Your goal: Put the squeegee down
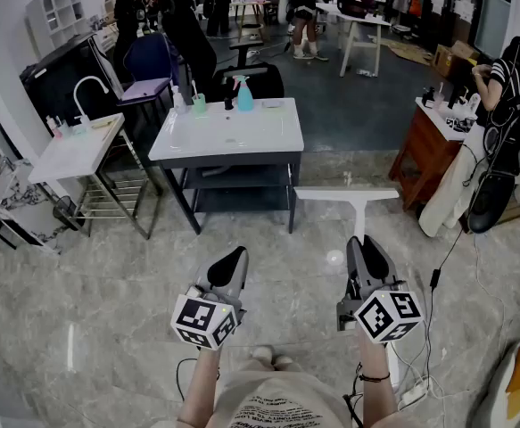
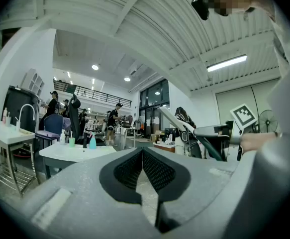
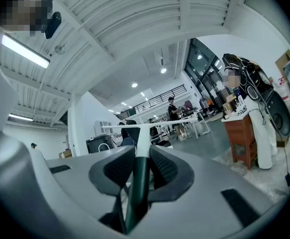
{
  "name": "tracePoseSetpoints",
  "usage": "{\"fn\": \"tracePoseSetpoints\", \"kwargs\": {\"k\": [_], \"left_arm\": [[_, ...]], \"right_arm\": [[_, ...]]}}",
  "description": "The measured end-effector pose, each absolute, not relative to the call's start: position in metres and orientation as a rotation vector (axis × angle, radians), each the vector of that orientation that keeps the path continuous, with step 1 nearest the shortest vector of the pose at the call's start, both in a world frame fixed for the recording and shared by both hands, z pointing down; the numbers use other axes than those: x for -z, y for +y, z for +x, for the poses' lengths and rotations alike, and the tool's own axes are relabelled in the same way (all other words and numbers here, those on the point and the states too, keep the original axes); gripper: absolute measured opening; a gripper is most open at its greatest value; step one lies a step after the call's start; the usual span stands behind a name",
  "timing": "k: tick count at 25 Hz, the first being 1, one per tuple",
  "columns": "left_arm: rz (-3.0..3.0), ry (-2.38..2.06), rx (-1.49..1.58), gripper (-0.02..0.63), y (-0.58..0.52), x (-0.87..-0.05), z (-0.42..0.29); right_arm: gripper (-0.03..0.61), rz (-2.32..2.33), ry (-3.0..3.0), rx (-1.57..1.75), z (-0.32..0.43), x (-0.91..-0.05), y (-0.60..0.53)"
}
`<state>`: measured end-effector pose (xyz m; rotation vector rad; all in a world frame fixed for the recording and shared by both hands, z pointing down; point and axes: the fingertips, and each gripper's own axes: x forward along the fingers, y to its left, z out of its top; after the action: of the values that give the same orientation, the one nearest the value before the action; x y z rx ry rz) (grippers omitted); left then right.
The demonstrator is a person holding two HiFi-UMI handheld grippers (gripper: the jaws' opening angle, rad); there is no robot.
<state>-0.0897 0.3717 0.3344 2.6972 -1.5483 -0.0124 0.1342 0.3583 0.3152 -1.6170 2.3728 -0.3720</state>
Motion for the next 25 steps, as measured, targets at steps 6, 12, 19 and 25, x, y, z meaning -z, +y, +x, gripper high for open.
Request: {"fn": "tracePoseSetpoints", "kwargs": {"k": [6,12,19,25], "left_arm": [[2.689,-1.559,0.019,0.023,0.374,-0.335,-0.081],[2.689,-1.561,0.033,0.023,0.370,-0.336,-0.073],[2.721,-1.551,0.030,0.023,0.365,-0.334,-0.064],[2.695,-1.589,0.033,0.023,0.349,-0.340,-0.069]], "right_arm": [[0.094,-1.618,2.373,0.381,0.145,-0.317,0.360],[0.094,-1.613,2.375,0.387,0.154,-0.319,0.357],[0.094,-1.591,2.354,0.385,0.162,-0.319,0.352],[0.095,-1.569,2.358,0.414,0.161,-0.331,0.334]]}}
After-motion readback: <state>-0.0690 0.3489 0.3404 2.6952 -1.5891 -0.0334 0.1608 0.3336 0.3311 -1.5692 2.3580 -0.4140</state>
